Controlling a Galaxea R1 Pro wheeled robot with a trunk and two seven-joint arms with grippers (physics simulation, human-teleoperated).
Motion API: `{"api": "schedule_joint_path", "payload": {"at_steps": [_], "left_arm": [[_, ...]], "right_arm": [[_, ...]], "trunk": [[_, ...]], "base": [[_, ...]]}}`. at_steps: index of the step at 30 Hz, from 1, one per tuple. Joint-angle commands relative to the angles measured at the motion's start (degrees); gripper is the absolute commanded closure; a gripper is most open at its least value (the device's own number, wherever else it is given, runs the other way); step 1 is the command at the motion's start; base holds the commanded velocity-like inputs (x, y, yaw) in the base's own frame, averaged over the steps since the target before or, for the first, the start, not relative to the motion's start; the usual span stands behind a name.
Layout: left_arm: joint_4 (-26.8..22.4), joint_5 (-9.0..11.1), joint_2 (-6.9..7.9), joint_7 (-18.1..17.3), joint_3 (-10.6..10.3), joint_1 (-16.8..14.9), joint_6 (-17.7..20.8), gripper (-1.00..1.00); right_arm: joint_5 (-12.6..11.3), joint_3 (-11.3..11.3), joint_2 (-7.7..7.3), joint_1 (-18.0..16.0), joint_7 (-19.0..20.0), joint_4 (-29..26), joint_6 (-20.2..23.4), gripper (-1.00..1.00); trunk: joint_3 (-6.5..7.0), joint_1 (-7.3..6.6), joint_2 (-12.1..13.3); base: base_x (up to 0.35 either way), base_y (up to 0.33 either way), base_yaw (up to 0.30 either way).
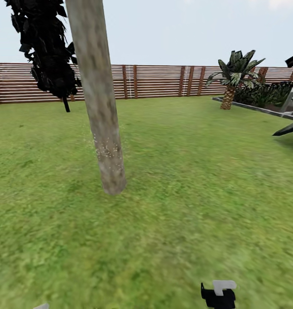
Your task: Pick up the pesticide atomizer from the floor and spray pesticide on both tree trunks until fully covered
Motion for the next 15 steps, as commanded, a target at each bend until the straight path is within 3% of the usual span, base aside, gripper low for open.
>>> {"api": "schedule_joint_path", "payload": {"at_steps": [1,15], "left_arm": [[0.1,-0.4,0.01,0.3,0.1,-0.1,-0.2,1.00],[0.1,-0.4,0.04,0.3,0.1,-0.1,-0.2,1.00]], "right_arm": [[0.6,-0.4,-0.01,0.0,-0.2,0.0,-0.2,-1.00],[0.6,-0.3,-0.03,0.0,-0.2,0.1,-0.2,-1.00]], "trunk": [[-0.06,-0.01,0.0],[-0.35,-0.01,0.0]], "base": [[0.000,0.000,0.280],[0.000,0.000,0.281]]}}
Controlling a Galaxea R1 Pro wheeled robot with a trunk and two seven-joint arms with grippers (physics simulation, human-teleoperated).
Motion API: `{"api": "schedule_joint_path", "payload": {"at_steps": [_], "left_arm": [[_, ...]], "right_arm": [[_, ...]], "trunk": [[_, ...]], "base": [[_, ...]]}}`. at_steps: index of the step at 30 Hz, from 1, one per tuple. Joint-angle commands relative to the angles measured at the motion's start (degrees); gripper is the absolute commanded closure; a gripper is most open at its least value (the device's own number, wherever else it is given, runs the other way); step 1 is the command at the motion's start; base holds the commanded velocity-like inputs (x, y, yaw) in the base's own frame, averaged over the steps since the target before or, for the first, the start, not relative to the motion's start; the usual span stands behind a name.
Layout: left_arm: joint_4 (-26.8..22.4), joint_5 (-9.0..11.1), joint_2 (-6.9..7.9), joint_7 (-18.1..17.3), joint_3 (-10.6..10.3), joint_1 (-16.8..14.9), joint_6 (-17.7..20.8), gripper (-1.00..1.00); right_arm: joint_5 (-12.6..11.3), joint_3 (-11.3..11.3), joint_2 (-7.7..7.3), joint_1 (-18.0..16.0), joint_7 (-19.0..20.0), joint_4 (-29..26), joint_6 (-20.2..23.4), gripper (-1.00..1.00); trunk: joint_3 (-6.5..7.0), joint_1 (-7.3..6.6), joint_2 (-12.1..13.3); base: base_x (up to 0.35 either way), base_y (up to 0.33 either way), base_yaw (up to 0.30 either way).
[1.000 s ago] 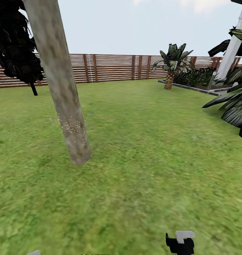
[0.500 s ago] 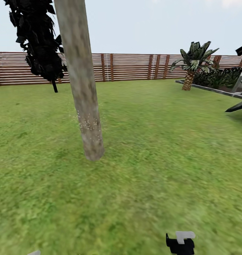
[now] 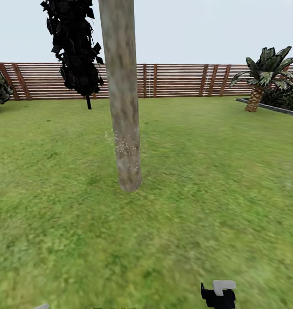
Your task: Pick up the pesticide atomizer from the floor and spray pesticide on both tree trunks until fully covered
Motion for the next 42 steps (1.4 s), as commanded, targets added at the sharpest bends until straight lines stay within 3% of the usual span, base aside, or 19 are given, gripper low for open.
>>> {"api": "schedule_joint_path", "payload": {"at_steps": [1,20,42], "left_arm": [[0.1,-0.4,0.01,0.3,0.0,-0.1,-0.2,1.00],[0.1,-0.3,-0.04,0.4,0.1,-0.1,-0.2,1.00],[0.1,-0.3,-0.01,0.4,0.1,-0.1,-0.2,1.00]], "right_arm": [[0.6,-0.4,0.00,0.0,-0.2,0.1,-0.2,-1.00],[0.7,-0.4,0.00,0.0,-0.2,0.1,-0.2,-1.00],[0.7,-0.4,0.00,0.0,-0.2,0.1,-0.2,-1.00]], "trunk": [[-0.07,-0.01,0.0],[-0.46,-0.01,0.0],[-0.91,-0.01,0.0]], "base": [[0.000,0.000,0.281],[-0.153,0.179,0.281],[-0.005,0.005,0.281]]}}
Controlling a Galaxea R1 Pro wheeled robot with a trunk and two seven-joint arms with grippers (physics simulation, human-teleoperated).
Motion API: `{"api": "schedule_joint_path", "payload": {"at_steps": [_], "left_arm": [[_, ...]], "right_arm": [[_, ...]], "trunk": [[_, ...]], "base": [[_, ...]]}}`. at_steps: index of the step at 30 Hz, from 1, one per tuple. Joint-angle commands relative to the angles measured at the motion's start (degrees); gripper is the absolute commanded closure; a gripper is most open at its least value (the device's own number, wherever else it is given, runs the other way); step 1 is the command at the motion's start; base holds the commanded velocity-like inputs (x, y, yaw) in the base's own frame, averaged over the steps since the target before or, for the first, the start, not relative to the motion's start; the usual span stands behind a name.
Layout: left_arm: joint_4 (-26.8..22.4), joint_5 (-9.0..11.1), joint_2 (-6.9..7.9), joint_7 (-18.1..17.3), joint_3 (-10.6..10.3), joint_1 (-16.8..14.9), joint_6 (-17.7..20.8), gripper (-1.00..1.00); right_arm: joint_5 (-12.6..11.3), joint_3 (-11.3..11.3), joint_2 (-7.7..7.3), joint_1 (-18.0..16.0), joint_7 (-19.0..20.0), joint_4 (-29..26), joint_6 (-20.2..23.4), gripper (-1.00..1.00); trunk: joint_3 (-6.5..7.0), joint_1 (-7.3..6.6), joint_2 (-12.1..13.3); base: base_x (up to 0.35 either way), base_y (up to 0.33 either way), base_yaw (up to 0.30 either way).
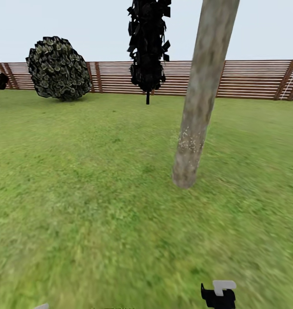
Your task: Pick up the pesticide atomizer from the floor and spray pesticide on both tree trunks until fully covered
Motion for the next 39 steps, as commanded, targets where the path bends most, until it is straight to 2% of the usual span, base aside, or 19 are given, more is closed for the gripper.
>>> {"api": "schedule_joint_path", "payload": {"at_steps": [1,26,39], "left_arm": [[0.1,-0.4,0.01,0.3,0.0,-0.1,-0.2,1.00],[0.2,-1.0,-0.51,-0.3,-0.3,-0.1,-0.1,1.00],[0.4,-0.7,-0.85,-0.3,-0.3,-0.1,-0.1,1.00]], "right_arm": [[0.6,-0.4,0.00,0.0,-0.2,0.0,-0.2,-1.00],[0.6,-0.4,0.04,0.0,-0.2,0.1,-0.2,-1.00],[0.6,-0.4,0.02,0.0,-0.2,0.1,-0.2,-1.00]], "trunk": [[-0.07,-0.01,0.0],[-0.57,-0.01,0.0],[-0.77,-0.01,0.0]], "base": [[0.000,0.000,0.281],[0.000,0.000,0.281],[0.000,0.000,0.281]]}}
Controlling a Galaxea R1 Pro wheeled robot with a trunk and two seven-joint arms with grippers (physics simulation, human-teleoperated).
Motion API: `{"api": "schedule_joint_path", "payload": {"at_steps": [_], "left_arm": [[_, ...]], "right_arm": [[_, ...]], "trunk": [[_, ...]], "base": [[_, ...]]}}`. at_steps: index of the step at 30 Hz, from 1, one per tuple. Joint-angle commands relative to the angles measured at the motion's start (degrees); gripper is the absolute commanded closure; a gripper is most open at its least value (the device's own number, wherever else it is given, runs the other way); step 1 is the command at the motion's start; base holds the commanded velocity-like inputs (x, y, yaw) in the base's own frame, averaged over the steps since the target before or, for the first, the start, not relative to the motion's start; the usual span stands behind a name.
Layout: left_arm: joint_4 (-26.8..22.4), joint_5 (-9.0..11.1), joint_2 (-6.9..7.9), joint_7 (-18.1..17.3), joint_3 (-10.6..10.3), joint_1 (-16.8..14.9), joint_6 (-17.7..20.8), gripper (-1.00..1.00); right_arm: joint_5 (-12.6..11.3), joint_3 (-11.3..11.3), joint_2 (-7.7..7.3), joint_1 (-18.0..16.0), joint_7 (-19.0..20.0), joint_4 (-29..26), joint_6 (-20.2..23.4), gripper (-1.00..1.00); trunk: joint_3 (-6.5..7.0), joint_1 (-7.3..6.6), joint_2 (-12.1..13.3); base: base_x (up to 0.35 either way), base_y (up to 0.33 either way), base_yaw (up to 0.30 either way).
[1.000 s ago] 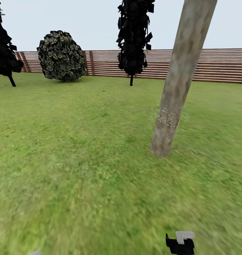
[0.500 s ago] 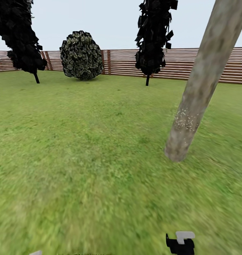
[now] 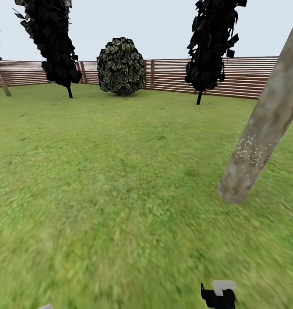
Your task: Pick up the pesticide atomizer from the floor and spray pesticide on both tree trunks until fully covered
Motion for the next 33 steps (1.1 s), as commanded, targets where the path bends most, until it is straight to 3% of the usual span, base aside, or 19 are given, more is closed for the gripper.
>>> {"api": "schedule_joint_path", "payload": {"at_steps": [1,13,33], "left_arm": [[0.1,-0.4,0.00,0.3,0.1,-0.1,-0.2,1.00],[0.2,-0.3,0.01,0.3,0.2,-0.1,-0.2,1.00],[0.2,-0.2,0.00,0.4,0.3,-0.1,-0.2,1.00]], "right_arm": [[0.6,-0.4,-0.01,0.0,-0.2,0.1,-0.2,-1.00],[0.6,-0.4,-0.02,0.0,-0.2,0.1,-0.2,-1.00],[0.6,-0.5,-0.08,0.0,-0.2,0.0,-0.1,-1.00]], "trunk": [[-0.04,-0.01,0.0],[-0.05,-0.01,0.0],[-0.05,-0.01,0.0]], "base": [[0.000,0.000,0.285],[-0.005,0.010,0.287],[-0.015,0.294,0.287]]}}
